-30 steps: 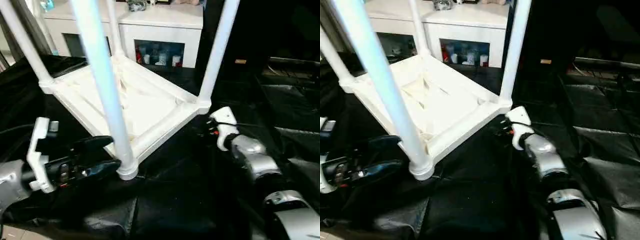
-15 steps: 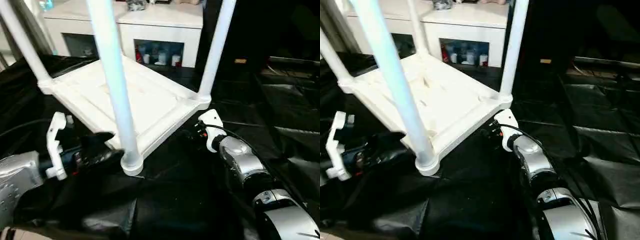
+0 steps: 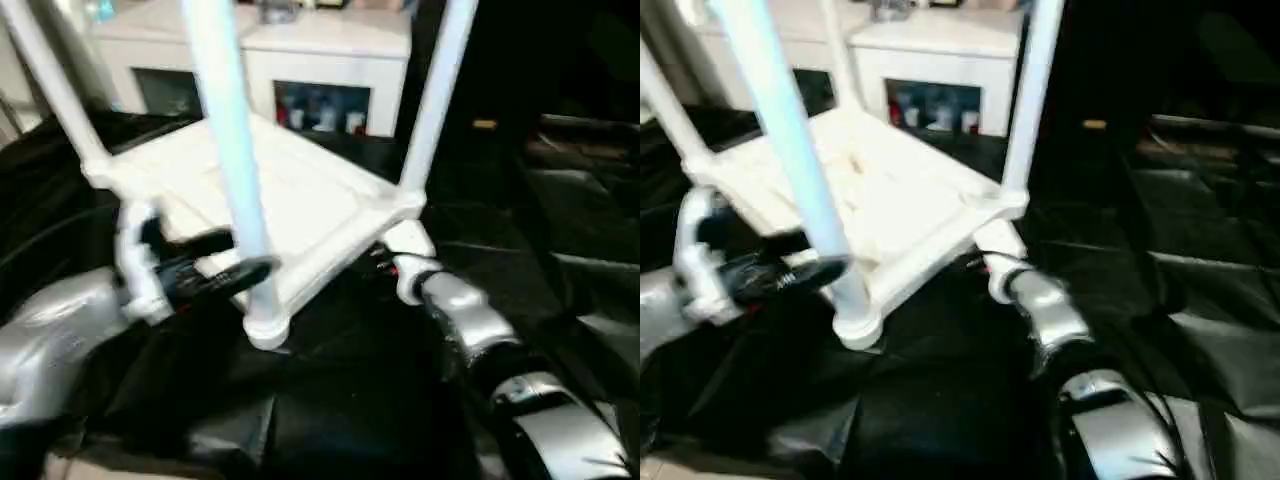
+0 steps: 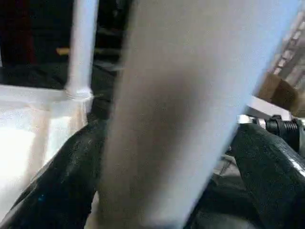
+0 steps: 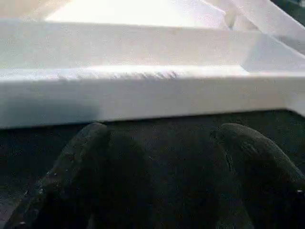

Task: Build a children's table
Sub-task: Rotate table base

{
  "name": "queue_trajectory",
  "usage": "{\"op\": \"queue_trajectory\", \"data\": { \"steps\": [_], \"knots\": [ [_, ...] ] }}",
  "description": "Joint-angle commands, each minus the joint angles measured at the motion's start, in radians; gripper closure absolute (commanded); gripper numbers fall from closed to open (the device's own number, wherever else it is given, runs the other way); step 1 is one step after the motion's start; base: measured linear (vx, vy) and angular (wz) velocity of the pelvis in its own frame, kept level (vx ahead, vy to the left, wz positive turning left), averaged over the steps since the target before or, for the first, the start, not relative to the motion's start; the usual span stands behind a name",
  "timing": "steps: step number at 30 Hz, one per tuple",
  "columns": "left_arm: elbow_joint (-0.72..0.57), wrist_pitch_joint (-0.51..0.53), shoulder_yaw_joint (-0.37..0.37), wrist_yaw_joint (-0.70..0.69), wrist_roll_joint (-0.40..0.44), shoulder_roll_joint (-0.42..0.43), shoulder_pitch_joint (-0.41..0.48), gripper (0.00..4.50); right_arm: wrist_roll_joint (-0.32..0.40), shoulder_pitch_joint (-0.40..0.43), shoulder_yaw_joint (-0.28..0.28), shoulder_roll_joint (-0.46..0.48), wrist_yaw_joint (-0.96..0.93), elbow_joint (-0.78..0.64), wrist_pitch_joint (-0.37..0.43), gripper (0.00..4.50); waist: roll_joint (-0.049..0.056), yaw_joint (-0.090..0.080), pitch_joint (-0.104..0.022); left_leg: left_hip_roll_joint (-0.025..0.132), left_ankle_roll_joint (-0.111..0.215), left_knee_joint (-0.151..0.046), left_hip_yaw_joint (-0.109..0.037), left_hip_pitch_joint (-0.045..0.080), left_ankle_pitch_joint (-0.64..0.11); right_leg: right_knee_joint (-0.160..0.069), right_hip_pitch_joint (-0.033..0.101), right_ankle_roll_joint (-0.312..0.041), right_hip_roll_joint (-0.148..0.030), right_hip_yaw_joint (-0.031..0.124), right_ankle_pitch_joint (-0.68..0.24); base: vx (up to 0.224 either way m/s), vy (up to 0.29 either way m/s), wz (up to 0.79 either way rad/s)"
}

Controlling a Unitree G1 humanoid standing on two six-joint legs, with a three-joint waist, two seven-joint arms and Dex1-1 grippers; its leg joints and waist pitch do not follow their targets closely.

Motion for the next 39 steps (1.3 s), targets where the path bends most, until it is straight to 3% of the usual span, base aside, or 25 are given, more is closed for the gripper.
{"op": "queue_trajectory", "data": {
  "steps": [1, 3, 4, 6, 7, 13, 17, 22, 23, 24, 25, 30, 31, 39],
  "knots": [
    [0.01, -0.008, -0.043, 0.007, 0.03, -0.014, -0.026, 0.09, -0.014, -0.029, 0.004, 0.009, -0.013, 0.01, 0.006, 0.61, 0.013, -0.002, -0.064, 0.012, -0.011, -0.068, -0.002, 0.004, -0.107, -0.062, 0.057, -0.229, -0.06, 0.04, 0.0, 0.0, 0.0, 0.0],
    [0.015, -0.007, -0.064, 0.007, 0.042, -0.031, -0.039, 0.09, -0.015, -0.033, 0.004, 0.012, -0.018, 0.016, 0.006, 0.61, 0.013, -0.003, -0.065, 0.012, -0.006, -0.066, -0.002, 0.004, -0.101, -0.061, 0.057, -0.236, -0.06, 0.039, 0.023, 0.0, 0.0, 0.0],
    [0.014, -0.005, -0.1, 0.0, 0.055, -0.054, -0.055, 0.09, -0.017, -0.038, 0.003, 0.019, -0.028, 0.026, 0.005, 0.61, 0.021, -0.002, -0.066, 0.012, -0.005, -0.064, -0.001, 0.008, -0.103, -0.06, 0.053, -0.241, -0.06, 0.038, 0.03, 0.0, 0.0, 0.0],
    [0.011, -0.003, -0.127, -0.006, 0.064, -0.07, -0.067, 0.09, -0.019, -0.041, 0.001, 0.024, -0.035, 0.034, 0.005, 0.61, 0.019, 0.0, -0.065, 0.013, -0.006, -0.065, 0.0, 0.011, -0.115, -0.062, 0.052, -0.249, -0.06, 0.038, 0.024, 0.0, 0.0, 0.0],
    [0.002, -0.001, -0.151, -0.012, 0.063, -0.078, -0.076, 0.09, -0.019, -0.043, 0.0, 0.03, -0.04, 0.039, 0.003, 0.61, 0.024, 0.001, -0.065, 0.014, -0.008, -0.066, -0.003, 0.006, -0.111, -0.059, 0.057, -0.249, -0.061, 0.038, 0.034, 0.0, 0.0, 0.0],
    [-0.031, 0.002, -0.26, -0.013, 0.076, -0.17, -0.152, 0.09, -0.016, -0.039, -0.002, 0.054, -0.043, 0.049, -0.009, 0.61, 0.017, -0.003, -0.065, 0.012, -0.006, -0.065, -0.002, 0.005, -0.109, -0.06, 0.061, -0.252, -0.06, 0.038, 0.061, 0.0, 0.0, 0.0],
    [-0.022, -0.002, -0.282, 0.0, 0.092, -0.211, -0.175, 0.09, -0.018, -0.04, -0.004, 0.06, -0.038, 0.056, -0.017, 0.61, 0.014, -0.012, -0.065, 0.011, 0.002, -0.064, -0.003, 0.001, -0.104, -0.061, 0.065, -0.257, -0.062, 0.037, 0.058, 0.0, 0.0, 0.0],
    [0.082, -0.063, -0.328, 0.044, 0.17, -0.286, -0.241, 0.09, -0.017, -0.042, -0.001, 0.07, -0.022, 0.05, -0.032, 0.61, 0.013, -0.022, -0.061, 0.01, 0.017, -0.065, -0.003, 0.0, -0.126, -0.071, 0.065, -0.262, -0.062, 0.037, 0.014, 0.0, 0.0, 0.0],
    [0.137, -0.095, -0.335, 0.067, 0.211, -0.296, -0.264, 0.09, -0.02, -0.044, -0.002, 0.067, -0.03, 0.052, -0.035, 0.61, 0.022, -0.025, -0.059, 0.011, 0.017, -0.066, -0.003, 0.004, -0.148, -0.078, 0.062, -0.259, -0.061, 0.036, -0.015, 0.0, 0.0, 0.0],
    [0.137, -0.095, -0.335, 0.067, 0.211, -0.296, -0.264, 0.09, -0.02, -0.044, -0.002, 0.067, -0.03, 0.052, -0.035, 0.61, 0.017, -0.026, -0.063, 0.01, 0.015, -0.064, -0.005, 0.001, -0.141, -0.071, 0.07, -0.262, -0.064, 0.037, -0.005, 0.0, 0.0, 0.0],
    [0.171, -0.115, -0.335, 0.083, 0.236, -0.298, -0.277, 0.09, -0.021, -0.046, -0.006, 0.062, -0.038, 0.054, -0.035, 0.61, 0.02, -0.027, -0.062, 0.01, 0.018, -0.065, -0.006, -0.002, -0.133, -0.07, 0.071, -0.261, -0.064, 0.036, 0.001, 0.0, 0.0, 0.0],
    [0.223, -0.143, -0.305, 0.083, 0.285, -0.244, -0.286, 0.09, -0.017, -0.039, -0.039, 0.01, -0.061, 0.048, -0.036, 0.61, 0.016, -0.028, -0.066, 0.009, 0.05, -0.059, -0.004, -0.004, -0.073, -0.067, 0.07, -0.266, -0.064, 0.036, 0.03, 0.0, 0.0, 0.0],
    [0.222, -0.143, -0.301, 0.079, 0.288, -0.235, -0.281, 0.09, -0.015, -0.036, -0.044, 0.003, -0.06, 0.043, -0.036, 0.61, 0.019, -0.025, -0.067, 0.009, 0.052, -0.057, -0.004, -0.002, -0.07, -0.067, 0.068, -0.269, -0.065, 0.036, 0.033, 0.0, 0.0, 0.0],
    [0.197, -0.167, -0.315, 0.006, 0.335, -0.115, -0.194, 0.09, 0.009, -0.014, -0.085, -0.08, -0.034, -0.026, -0.033, 0.61, 0.012, -0.024, -0.06, 0.012, 0.038, -0.063, -0.001, 0.003, -0.122, -0.076, 0.06, -0.246, -0.063, 0.039, -0.067, 0.0, 0.0, 0.0]
  ]
}}
